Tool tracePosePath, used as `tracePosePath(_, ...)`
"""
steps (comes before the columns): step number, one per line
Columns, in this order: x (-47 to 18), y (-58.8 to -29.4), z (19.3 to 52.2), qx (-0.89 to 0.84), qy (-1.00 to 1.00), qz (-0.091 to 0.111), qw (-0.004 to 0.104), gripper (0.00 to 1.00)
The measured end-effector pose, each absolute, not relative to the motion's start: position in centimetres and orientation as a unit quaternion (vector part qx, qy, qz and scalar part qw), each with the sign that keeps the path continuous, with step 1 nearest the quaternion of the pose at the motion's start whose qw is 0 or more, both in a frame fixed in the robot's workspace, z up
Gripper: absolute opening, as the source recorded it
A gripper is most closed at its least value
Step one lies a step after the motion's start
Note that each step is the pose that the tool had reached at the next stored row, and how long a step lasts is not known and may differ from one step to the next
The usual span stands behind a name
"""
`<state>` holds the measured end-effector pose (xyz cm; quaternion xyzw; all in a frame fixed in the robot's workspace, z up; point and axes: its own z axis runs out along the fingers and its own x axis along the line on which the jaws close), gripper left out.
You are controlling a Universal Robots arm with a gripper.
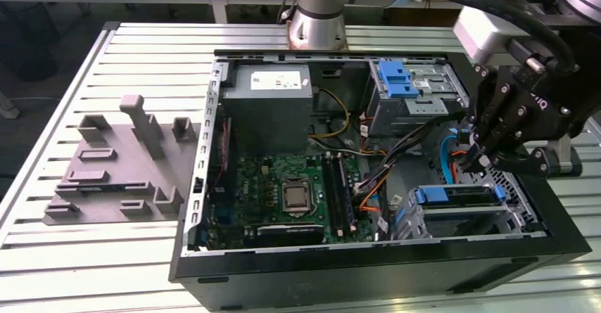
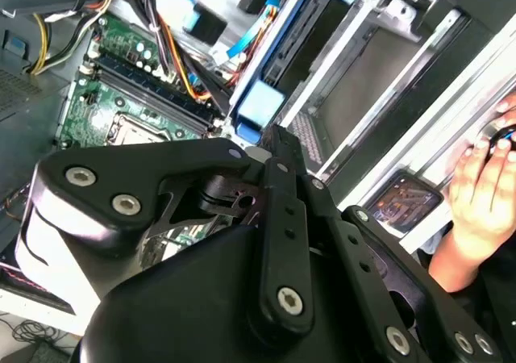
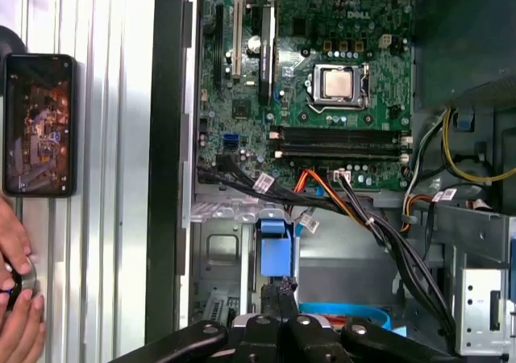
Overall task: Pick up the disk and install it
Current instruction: 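Insert the first disk wire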
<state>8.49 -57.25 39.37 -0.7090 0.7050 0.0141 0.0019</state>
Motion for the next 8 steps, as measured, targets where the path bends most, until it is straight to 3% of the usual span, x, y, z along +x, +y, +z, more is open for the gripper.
tracePosePath(8,11.6,-57.1,39.3,-0.709,0.705,0.014,0.002,0.11)
